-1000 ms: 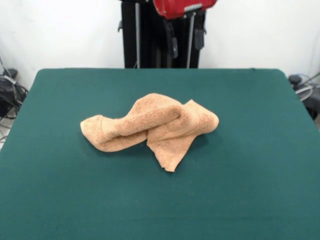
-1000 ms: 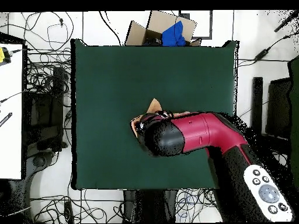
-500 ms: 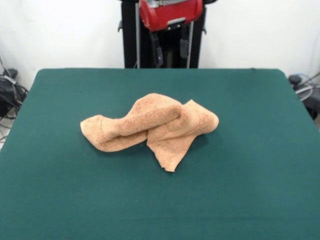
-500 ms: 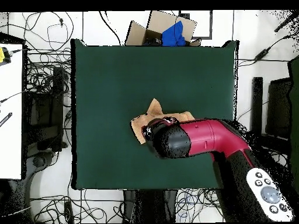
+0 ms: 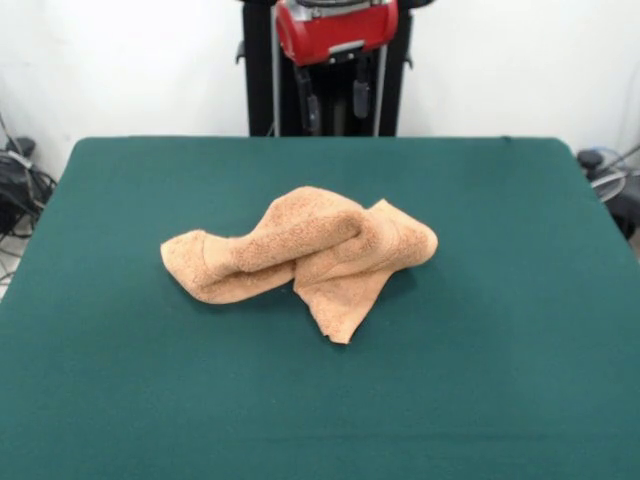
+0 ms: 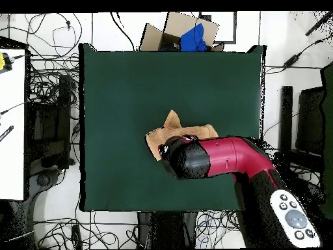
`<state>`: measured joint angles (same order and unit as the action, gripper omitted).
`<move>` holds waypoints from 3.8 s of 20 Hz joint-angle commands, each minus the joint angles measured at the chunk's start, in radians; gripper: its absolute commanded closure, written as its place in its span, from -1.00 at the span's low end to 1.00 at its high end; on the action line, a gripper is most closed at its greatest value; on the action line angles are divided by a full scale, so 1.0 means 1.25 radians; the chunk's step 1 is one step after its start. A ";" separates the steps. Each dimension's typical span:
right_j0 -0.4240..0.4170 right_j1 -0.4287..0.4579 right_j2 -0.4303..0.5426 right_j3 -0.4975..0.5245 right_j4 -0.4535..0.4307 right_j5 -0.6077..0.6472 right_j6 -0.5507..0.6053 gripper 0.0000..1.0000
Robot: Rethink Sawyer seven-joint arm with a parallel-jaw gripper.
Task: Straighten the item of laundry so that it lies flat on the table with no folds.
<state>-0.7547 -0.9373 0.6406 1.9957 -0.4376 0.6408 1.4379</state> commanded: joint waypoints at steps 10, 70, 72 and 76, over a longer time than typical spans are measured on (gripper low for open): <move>0.036 0.025 -0.076 0.102 0.049 -0.127 0.164 -1.00; 0.183 -0.002 -0.270 0.025 0.085 -0.112 0.208 -1.00; 0.196 0.008 -0.291 0.018 0.085 -0.131 0.214 -1.00; 0.238 0.011 -0.338 0.010 0.094 -0.156 0.244 -1.00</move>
<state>-0.5250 -0.9837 0.3349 1.9648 -0.3018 0.5193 1.4404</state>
